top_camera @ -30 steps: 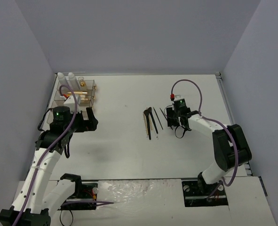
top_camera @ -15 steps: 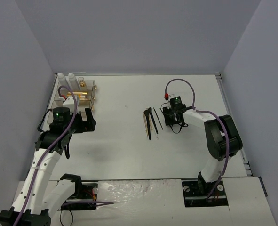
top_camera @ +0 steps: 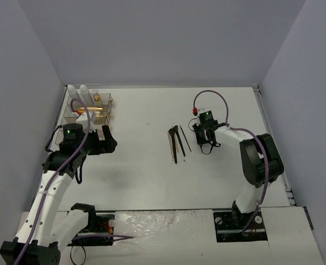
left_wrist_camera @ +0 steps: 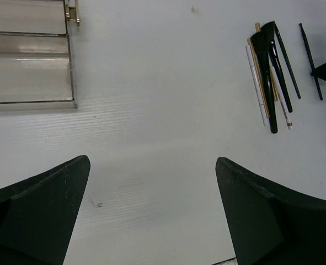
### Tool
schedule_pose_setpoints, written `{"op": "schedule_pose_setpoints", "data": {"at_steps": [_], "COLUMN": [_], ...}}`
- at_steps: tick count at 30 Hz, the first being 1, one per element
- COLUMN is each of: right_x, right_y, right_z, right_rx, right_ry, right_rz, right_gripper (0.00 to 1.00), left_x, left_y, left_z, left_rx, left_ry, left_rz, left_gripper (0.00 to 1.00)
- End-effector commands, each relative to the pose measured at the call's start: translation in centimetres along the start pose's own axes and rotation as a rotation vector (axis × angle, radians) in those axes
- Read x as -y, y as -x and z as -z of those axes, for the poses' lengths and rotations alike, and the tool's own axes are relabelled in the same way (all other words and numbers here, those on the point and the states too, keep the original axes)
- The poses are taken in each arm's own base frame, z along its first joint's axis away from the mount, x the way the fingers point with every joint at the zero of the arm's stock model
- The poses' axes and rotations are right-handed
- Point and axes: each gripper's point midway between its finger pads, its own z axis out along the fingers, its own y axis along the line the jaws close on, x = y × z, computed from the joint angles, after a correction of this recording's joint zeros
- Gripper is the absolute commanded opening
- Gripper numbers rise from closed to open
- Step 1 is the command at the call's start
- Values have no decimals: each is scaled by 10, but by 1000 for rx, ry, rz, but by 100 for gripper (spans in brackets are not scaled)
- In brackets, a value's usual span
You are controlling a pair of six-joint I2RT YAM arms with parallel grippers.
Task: Organize the makeup
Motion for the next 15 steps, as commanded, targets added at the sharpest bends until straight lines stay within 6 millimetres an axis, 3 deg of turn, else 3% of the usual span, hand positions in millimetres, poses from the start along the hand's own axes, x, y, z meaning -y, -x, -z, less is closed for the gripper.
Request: {"op": "schedule_pose_setpoints", "data": {"at_steps": [1, 5, 8, 15], "right_x": [-9, -36, -88, -170], "right_y": [32, 51, 57, 76], "right_z": [43, 81, 113, 184], "right_rx": [129, 238, 328, 563], "right_ry": [16, 74, 187, 462], "right_rz": [28, 46, 76, 46], "right_gripper": [0, 0, 0, 0], "left_x": [40, 71, 92, 135], "left_y": [33, 39, 41, 53], "left_z": [3, 5, 2, 2], "left_rx": [96, 103, 113, 164], "left_ry": [-186, -322, -384, -445], "left_rz": [94, 218, 283, 303], "left_gripper": [97, 97, 97, 96]}}
